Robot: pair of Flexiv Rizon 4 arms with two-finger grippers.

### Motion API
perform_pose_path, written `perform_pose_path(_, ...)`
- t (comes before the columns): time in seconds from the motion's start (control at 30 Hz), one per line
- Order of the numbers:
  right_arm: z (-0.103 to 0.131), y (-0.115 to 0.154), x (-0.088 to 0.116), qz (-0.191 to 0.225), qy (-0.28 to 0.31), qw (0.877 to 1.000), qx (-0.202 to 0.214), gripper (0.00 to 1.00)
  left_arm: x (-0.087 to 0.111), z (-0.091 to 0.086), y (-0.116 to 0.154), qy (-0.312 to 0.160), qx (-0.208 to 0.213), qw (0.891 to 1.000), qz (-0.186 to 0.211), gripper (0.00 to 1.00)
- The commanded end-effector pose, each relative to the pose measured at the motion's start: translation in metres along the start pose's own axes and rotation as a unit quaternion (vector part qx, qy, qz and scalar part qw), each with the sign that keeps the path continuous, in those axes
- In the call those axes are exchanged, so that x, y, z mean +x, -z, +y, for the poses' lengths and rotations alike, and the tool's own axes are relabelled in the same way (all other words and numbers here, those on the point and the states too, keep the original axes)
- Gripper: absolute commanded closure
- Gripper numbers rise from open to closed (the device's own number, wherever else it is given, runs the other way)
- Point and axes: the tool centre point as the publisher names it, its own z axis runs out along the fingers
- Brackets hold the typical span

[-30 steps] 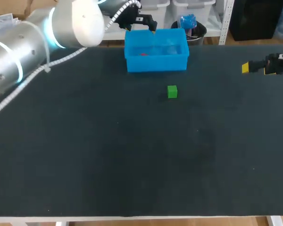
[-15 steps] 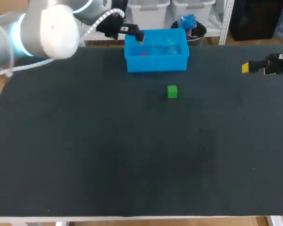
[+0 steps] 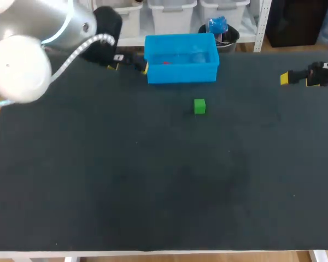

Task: Use the left arm to pick the red cube and place it into the blue plastic box first, then use the right arm to grasp the green cube and put it into the same blue plastic box after the first action is fully finished.

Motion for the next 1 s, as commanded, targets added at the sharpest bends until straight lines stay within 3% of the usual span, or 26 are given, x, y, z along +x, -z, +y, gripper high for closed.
perform_pose_path(0.03, 0.0, 0.0, 0.0, 0.0, 0.0, 1.0, -0.001, 0.0, 0.052, 0.001, 0.038, 0.001, -0.002, 0.999, -0.049, 0.0)
perform_pose_path(0.23, 0.0, 0.0, 0.0, 0.0, 0.0, 1.0, -0.001, 0.0, 0.072, 0.007, 0.041, -0.007, 0.008, 0.999, -0.046, 0.0)
perform_pose_path(0.53, 0.0, 0.0, 0.0, 0.0, 0.0, 1.0, -0.001, 0.0, 0.086, 0.014, 0.05, -0.014, 0.036, 0.998, -0.041, 0.0)
perform_pose_path(0.7, 0.0, 0.0, 0.0, 0.0, 0.0, 1.0, -0.001, 0.0, 0.097, 0.016, 0.055, -0.039, 0.064, 0.997, -0.03, 0.0)
perform_pose_path(1.0, 0.0, 0.0, 0.0, 0.0, 0.0, 1.0, -0.001, 0.0, 0.116, 0.01, 0.063, -0.083, 0.073, 0.994, -0.012, 0.0)
